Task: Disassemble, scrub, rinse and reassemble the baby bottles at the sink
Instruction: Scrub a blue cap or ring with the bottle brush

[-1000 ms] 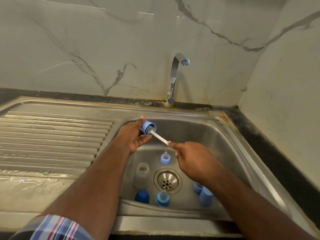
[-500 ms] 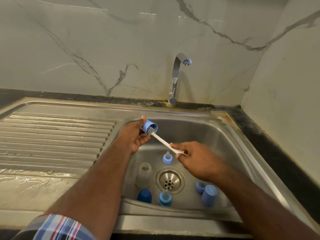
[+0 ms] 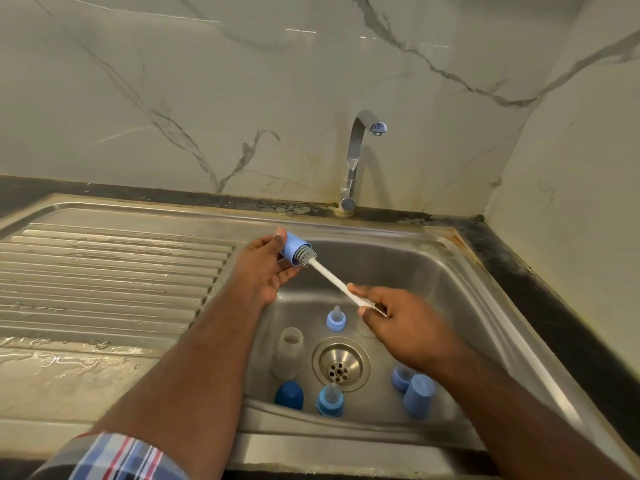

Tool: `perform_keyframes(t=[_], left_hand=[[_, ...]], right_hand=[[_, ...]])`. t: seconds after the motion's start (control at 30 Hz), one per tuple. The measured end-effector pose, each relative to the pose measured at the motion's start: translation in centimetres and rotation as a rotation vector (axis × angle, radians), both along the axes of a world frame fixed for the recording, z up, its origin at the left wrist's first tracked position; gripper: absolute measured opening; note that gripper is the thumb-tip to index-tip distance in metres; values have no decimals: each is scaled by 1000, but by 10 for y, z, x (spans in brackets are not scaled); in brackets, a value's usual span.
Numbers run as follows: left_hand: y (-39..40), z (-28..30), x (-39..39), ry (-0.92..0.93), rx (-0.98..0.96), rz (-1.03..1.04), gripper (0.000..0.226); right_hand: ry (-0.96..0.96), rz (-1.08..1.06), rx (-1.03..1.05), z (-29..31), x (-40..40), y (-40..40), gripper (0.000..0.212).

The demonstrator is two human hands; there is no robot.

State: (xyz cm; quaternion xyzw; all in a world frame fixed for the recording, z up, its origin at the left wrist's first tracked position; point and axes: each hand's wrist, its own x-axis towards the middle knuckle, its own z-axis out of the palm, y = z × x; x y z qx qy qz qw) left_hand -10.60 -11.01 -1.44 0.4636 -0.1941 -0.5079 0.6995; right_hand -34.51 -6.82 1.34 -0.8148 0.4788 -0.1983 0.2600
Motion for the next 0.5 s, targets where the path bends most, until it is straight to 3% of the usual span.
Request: perform_keyframes(t=[0.1,0.27,0.37,0.5], left_hand=[[1,1,-1,-4,-34,-8,20],[0,6,-9,-43,-74,-93,13],[-1,7,-13,-53,-105,-104,25],[1,7,-11,-53,-139,-77,27]], right_hand=[[184,-9,-197,-3,7,0,46],[242,33,-231,-2,14,-1,48],[161,31,-186,-3,11,-3,47],[-114,10,98,-5,7,-8,42]])
